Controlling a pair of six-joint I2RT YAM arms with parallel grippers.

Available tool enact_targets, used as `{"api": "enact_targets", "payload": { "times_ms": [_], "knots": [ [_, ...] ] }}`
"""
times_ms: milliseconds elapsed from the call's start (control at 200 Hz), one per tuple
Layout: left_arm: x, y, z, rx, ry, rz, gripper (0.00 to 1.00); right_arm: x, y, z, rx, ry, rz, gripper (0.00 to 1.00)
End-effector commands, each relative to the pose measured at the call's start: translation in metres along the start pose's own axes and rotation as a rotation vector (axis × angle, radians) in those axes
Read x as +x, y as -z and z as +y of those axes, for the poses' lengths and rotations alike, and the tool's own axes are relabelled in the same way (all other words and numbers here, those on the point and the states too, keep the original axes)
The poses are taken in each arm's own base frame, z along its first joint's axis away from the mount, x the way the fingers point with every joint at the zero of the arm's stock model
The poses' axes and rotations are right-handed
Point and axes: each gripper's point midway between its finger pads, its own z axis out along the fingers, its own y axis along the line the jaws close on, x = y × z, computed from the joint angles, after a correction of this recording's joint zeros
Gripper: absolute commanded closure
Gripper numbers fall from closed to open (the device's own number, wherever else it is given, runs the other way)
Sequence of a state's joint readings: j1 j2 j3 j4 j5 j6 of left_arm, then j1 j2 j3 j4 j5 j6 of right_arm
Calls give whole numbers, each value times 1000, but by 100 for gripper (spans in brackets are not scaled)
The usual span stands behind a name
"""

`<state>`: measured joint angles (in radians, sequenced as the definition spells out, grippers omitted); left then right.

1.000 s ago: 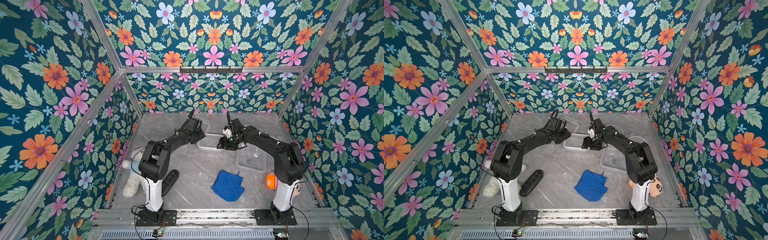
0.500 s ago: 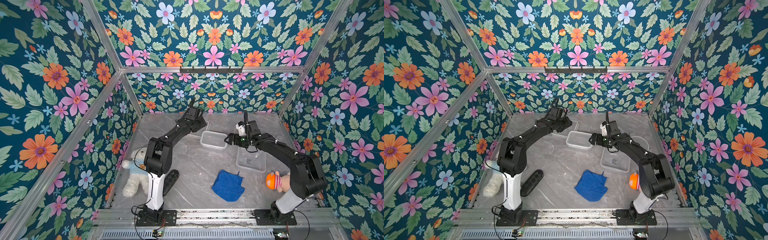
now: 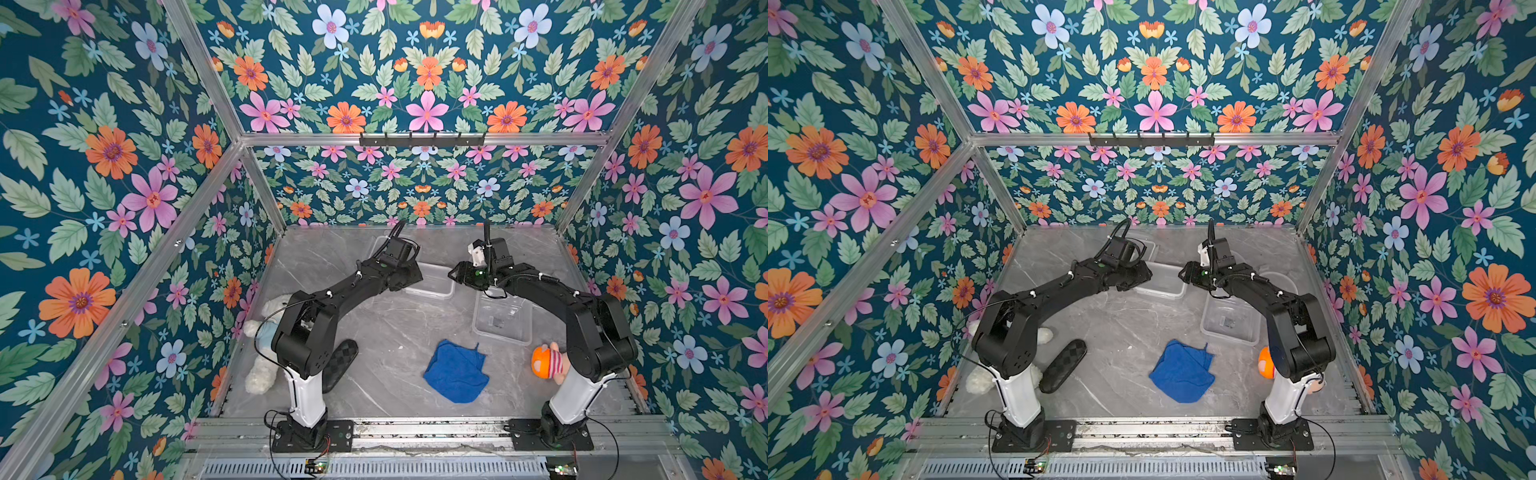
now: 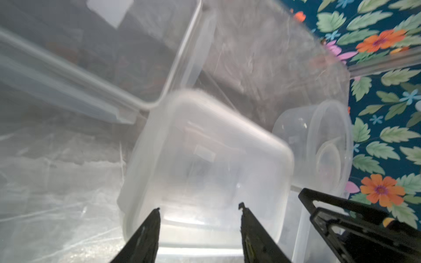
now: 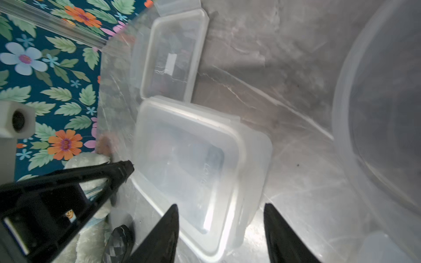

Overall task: Wipe the insides of the lunch boxes
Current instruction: Move the lunch box to the center of the board.

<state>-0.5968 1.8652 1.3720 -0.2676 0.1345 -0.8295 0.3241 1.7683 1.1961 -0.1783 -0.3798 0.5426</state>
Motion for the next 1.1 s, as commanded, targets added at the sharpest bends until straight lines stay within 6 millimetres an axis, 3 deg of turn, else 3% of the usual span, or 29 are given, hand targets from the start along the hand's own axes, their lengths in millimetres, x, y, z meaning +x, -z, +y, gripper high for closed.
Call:
{"api": "enact_targets", "payload": {
  "times_ms": [0,195,380,600,810,930,1095],
  "knots": [
    [10,-7,3,-3,27,13,41,18,-6,-17,75,-49,45,40],
    [10,-9,3,-7,18,6,41,26,-42,-7,-57,-82,114,39],
    [-4,1,10,-24,13,-21,41,13,-66,16,-192,-73,101,41],
    [-24,5,7,-16,9,-42,41,-8,-75,28,-203,-17,92,41],
    [-37,-1,-3,-10,6,-57,41,-11,-81,44,-306,0,114,42],
    [-33,-12,4,-37,11,-41,42,-8,-79,50,-366,0,113,41],
    [-22,-21,26,-109,18,-12,43,-7,-78,41,-376,-28,85,39]
  ]
}}
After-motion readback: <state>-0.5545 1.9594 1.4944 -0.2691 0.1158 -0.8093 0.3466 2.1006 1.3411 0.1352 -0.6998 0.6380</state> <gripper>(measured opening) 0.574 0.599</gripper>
